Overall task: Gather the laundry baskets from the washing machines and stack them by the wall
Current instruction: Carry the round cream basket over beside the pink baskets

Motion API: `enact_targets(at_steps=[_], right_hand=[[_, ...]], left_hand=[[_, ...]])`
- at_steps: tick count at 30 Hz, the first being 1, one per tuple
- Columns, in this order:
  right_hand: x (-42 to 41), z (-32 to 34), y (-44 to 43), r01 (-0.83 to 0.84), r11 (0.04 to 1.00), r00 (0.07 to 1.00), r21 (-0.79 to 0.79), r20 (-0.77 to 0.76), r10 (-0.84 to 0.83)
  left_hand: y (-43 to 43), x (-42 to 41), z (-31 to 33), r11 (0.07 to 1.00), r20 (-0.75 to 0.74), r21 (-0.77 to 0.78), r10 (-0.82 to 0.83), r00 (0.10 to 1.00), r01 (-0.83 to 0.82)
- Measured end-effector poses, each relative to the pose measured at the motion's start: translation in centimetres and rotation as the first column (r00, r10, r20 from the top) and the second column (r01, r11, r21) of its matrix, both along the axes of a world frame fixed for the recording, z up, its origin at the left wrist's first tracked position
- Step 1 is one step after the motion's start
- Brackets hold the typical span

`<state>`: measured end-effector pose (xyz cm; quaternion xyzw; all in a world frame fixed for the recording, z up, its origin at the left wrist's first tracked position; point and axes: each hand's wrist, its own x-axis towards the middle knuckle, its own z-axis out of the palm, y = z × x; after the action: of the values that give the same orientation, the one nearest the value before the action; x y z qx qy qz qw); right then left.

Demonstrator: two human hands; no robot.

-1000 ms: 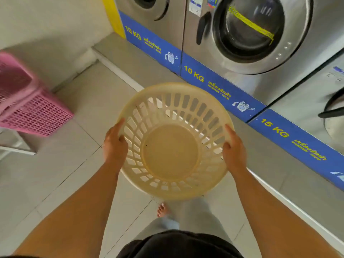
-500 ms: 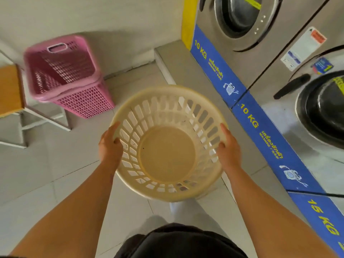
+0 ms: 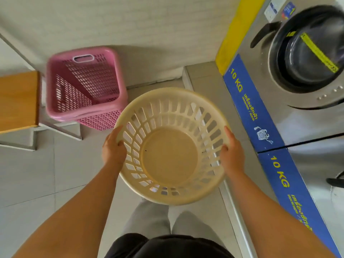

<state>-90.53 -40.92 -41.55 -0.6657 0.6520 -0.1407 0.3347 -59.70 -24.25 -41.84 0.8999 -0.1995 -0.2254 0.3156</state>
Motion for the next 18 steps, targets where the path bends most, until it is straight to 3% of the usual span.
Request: enact_targets(at_steps=[13,18], right_hand=[[13.5,-1.8,-18.2,0.000,0.999,0.999,0.050,-0.034,0.002],[17.2,-4.5,-26.9,-0.048,0.994,0.989,0.096,-0.136,0.061]], left_hand=[[-16.9,12.1,-1.2,0.998,-0.084,0.062,0.036,0.996,-0.031],[-23.9,14.3,-3.1,0.989,-0.097,0.093,0.125,0.987,-0.117]])
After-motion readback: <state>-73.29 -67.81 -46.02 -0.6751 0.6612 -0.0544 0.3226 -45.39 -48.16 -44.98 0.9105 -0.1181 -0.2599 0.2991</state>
